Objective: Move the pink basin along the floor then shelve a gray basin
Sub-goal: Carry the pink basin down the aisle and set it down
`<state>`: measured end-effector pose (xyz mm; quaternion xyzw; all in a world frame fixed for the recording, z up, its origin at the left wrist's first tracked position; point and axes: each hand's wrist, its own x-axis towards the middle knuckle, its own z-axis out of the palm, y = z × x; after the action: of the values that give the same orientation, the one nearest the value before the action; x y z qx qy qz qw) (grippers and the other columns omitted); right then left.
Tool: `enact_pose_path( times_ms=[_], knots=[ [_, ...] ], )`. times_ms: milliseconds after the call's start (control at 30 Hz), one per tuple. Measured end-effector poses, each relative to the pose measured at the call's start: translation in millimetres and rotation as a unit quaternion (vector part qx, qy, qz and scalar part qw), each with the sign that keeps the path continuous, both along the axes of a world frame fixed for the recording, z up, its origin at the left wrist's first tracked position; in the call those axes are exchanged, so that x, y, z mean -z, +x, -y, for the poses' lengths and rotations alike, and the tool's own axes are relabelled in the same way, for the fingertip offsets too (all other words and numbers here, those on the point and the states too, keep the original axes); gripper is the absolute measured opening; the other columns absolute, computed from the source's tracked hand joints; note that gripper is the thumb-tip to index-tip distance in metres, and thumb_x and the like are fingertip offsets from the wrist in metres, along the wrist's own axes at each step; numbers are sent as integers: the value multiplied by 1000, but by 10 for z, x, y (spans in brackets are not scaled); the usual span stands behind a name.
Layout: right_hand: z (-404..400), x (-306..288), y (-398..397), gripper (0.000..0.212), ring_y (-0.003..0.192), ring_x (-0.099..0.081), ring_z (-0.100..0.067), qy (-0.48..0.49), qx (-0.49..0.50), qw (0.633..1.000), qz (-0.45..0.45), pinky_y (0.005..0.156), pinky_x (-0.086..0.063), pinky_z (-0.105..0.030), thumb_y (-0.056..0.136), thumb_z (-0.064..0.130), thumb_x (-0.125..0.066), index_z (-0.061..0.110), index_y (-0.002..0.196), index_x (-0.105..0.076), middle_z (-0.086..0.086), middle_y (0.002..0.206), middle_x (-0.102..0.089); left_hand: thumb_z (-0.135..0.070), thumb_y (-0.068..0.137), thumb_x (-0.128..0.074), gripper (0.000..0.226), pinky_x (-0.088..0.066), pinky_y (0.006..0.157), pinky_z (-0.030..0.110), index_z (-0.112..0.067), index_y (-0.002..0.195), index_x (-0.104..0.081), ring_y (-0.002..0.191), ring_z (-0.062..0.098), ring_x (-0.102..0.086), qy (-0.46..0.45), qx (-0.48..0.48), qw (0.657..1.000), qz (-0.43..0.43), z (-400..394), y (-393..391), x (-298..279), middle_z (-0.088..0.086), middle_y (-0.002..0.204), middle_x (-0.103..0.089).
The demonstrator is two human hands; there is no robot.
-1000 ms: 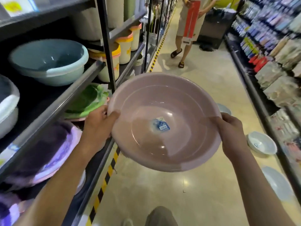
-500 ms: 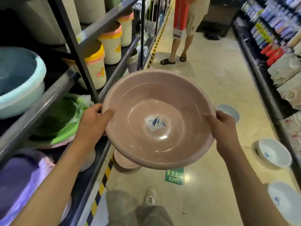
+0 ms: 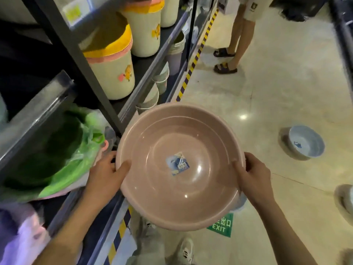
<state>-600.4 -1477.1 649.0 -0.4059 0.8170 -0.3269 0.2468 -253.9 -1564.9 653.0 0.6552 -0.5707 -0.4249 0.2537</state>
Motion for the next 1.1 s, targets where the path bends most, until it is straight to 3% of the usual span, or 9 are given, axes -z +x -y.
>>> enact_pose_path(
  times_ms=[100,200,333,433,533,633,767,933,1100],
  knots=[
    [263,692,84,12,65,-64,-1,34,-14,999,-19,48,-44,-18,95,28,-57,31,96,-68,14,68,-68,-28,95,-65,7,-53,61,31,-34,95,-62,73,7,-70,17,20,999,40,313,52,670,-11,83,-73],
    [459,1457,165,15,62,-65,-10,67,-18,998,-4,52,-54,-32,99,32,-55,35,87,-65,5,66,-69,-30,96,-63,6,-49,57,26,-29,101,-61,72,3,-66,57,39,995,76,548,79,1425,-11,84,-70],
    [586,2518,202,9,71,-64,2,100,-29,995,8,55,-42,-21,98,33,-58,33,101,-66,11,70,-69,-22,95,-64,11,-55,67,43,-19,104,-59,76,20,-65,117,33,985,121,671,94,2495,0,83,-67],
    [685,3336,209,11,61,-64,-5,128,-49,991,0,56,-41,-19,95,30,-61,35,105,-64,15,69,-67,-27,95,-64,12,-54,65,42,-25,102,-54,69,24,-63,139,27,973,183,683,61,3298,-3,75,-64],
    [762,4116,216,9,65,-66,-17,155,-58,986,9,60,-47,-35,93,25,-64,27,101,-67,9,71,-68,-29,95,-62,23,-54,74,47,-19,115,-57,86,36,-65,167,16,963,209,674,18,4046,4,91,-69],
    [801,4853,184,11,71,-64,-22,163,-60,985,0,64,-46,-36,93,25,-64,21,103,-68,-1,79,-69,-30,96,-63,41,-52,84,50,-11,130,-53,103,43,-63,184,25,953,239,659,-20,4754,18,112,-68],
    [770,5463,175,18,64,-55,0,184,-80,979,-26,57,-37,-20,91,28,-66,20,107,-68,7,76,-63,-31,95,-64,35,-51,77,45,-7,118,-53,100,43,-63,206,18,941,266,599,17,5373,23,112,-67],
    [703,5952,278,23,73,-65,-22,227,-102,968,-2,69,-52,-38,89,37,-67,29,110,-69,8,78,-65,-35,93,-64,37,-54,83,53,-11,118,-52,99,44,-64,228,2,937,267,476,166,5908,24,112,-67],
    [739,6248,369,27,73,-66,-18,231,-102,968,-4,66,-45,-33,88,37,-66,33,114,-69,9,78,-66,-36,91,-68,42,-54,85,54,-10,121,-54,100,46,-64,233,8,933,274,469,290,6252,26,112,-67]
  ],
)
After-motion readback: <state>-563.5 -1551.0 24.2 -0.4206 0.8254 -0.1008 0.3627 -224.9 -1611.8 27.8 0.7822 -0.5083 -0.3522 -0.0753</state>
